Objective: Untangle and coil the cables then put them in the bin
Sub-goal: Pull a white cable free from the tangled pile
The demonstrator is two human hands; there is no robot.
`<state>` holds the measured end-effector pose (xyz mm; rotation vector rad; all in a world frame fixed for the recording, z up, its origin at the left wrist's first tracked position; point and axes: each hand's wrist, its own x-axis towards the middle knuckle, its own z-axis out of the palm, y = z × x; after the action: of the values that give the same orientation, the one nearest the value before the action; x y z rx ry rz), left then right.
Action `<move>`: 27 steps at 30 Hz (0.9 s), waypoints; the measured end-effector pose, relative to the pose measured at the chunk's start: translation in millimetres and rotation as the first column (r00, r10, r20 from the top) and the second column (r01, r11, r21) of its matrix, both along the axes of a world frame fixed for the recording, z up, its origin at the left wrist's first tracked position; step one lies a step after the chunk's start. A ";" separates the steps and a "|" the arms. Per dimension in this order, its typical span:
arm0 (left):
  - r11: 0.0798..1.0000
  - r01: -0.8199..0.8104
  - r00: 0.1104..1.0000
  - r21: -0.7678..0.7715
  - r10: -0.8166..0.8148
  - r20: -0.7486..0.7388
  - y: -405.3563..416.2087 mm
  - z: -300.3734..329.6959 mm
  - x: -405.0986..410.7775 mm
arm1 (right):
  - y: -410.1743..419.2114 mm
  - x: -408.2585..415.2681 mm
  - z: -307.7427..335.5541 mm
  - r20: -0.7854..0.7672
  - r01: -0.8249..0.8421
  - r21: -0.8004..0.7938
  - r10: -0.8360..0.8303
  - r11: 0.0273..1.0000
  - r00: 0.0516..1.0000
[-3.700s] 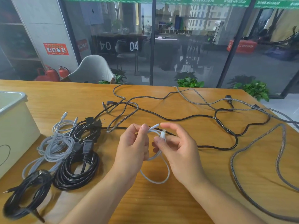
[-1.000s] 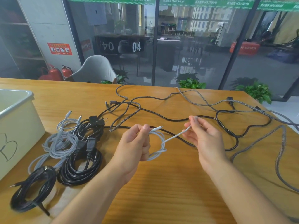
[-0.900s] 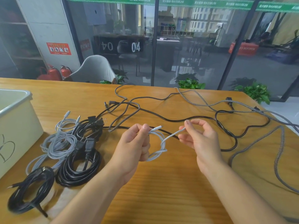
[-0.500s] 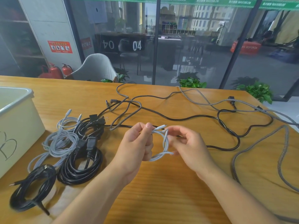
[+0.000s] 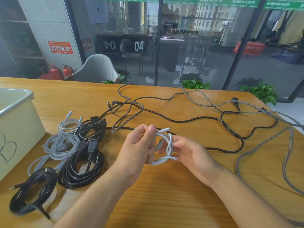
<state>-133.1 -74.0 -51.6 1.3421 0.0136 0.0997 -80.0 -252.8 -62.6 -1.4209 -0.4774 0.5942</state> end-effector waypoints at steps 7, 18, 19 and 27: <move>1.000 -0.025 1.000 0.002 0.025 -0.005 2.0 -0.6 0.8 | 1.1 -0.9 2.3 0.014 0.045 0.062 -0.046 0.997 0.999; 0.997 -0.053 0.999 0.064 0.053 0.013 -7.4 -3.1 -0.4 | 21.8 -22.4 5.2 0.351 0.312 -0.001 -0.292 0.950 0.890; 0.996 -0.050 0.999 0.067 0.049 0.009 -8.9 -3.6 -0.6 | 23.1 -23.1 3.6 0.457 0.389 -0.026 -0.335 0.921 0.824; 0.994 -0.065 0.998 0.090 0.064 0.011 -10.8 -4.3 -0.2 | 12.2 -11.6 -5.0 0.934 0.668 0.180 -0.339 0.722 0.114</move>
<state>-133.3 -84.8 -55.9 1.4316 0.0465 0.1622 -91.6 -240.6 -67.6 -2.0146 -0.7488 -0.9549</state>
